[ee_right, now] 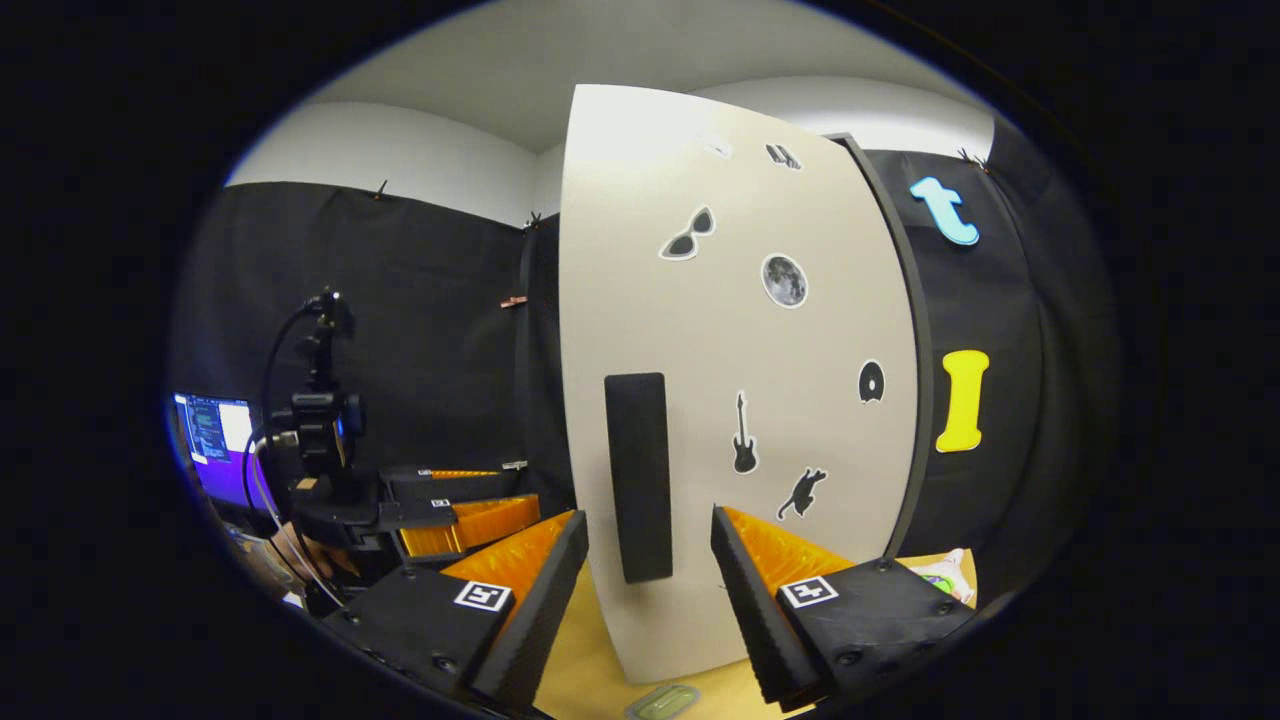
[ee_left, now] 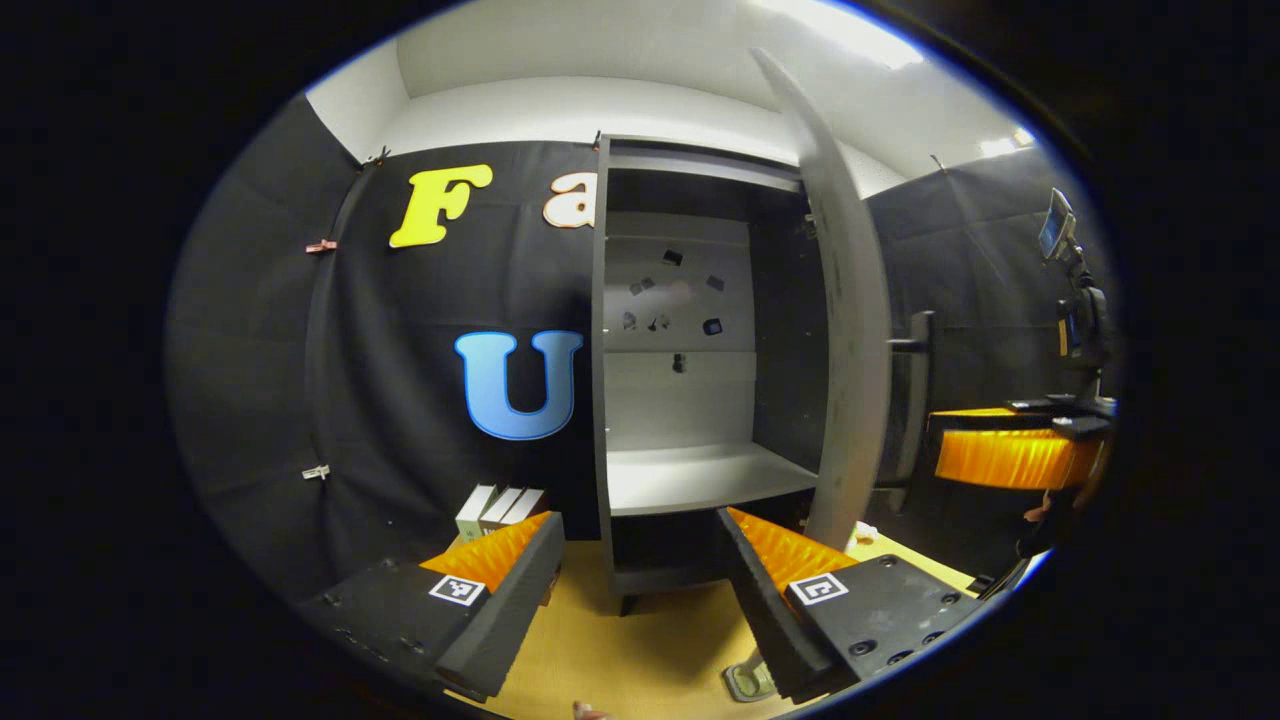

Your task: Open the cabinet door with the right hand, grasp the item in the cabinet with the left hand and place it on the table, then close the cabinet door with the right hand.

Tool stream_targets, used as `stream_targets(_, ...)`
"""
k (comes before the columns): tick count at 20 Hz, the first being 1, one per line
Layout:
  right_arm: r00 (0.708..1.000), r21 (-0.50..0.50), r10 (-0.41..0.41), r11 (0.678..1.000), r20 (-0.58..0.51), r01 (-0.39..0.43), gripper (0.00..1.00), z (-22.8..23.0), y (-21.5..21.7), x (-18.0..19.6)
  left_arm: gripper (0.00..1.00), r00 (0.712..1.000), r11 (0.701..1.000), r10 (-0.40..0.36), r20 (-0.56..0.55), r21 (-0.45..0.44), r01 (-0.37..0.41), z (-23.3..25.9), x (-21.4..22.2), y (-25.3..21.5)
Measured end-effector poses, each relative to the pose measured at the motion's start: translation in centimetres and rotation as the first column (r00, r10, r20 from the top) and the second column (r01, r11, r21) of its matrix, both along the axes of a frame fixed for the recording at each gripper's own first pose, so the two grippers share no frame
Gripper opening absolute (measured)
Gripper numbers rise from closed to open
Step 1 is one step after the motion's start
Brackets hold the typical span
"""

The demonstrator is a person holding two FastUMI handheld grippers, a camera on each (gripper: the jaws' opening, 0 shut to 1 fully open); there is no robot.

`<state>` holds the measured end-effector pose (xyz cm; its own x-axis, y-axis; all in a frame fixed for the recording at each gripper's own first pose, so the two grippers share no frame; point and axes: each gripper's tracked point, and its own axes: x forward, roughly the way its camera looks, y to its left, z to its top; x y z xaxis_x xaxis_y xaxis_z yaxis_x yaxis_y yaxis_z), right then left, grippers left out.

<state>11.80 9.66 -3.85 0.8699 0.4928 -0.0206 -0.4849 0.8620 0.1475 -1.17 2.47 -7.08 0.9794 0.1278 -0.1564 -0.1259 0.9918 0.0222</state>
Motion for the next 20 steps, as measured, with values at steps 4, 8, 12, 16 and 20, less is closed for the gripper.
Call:
stream_targets(4,0.991,0.014,-0.119,0.993,-0.055,0.120,0.97,-1.6,-4.4,0.4,0.95,0.997,0.996,-0.078,-0.001,-0.035,0.077,-0.2,0.6,-2.5)
stream_targets(8,0.960,-0.017,-0.273,0.962,-0.056,0.273,0.98,-1.7,-9.8,-0.8,0.93,0.992,0.992,-0.127,0.024,-0.024,0.127,0.5,1.3,-4.0)
stream_targets(12,0.946,-0.050,-0.323,0.945,0.016,0.324,0.98,-0.3,-11.5,-1.9,0.94,0.989,0.990,-0.139,0.053,-0.002,0.139,1.6,1.9,-5.7)
stream_targets(16,0.934,-0.082,-0.353,0.931,0.058,0.357,0.98,0.2,-12.3,-2.5,0.95,0.986,0.988,-0.156,0.060,0.021,0.155,2.2,2.2,-7.8)
stream_targets(20,0.940,-0.049,-0.340,0.939,0.027,0.341,0.98,0.2,-12.5,-3.7,0.95,0.984,0.985,-0.168,0.061,0.043,0.166,2.5,2.7,-9.4)
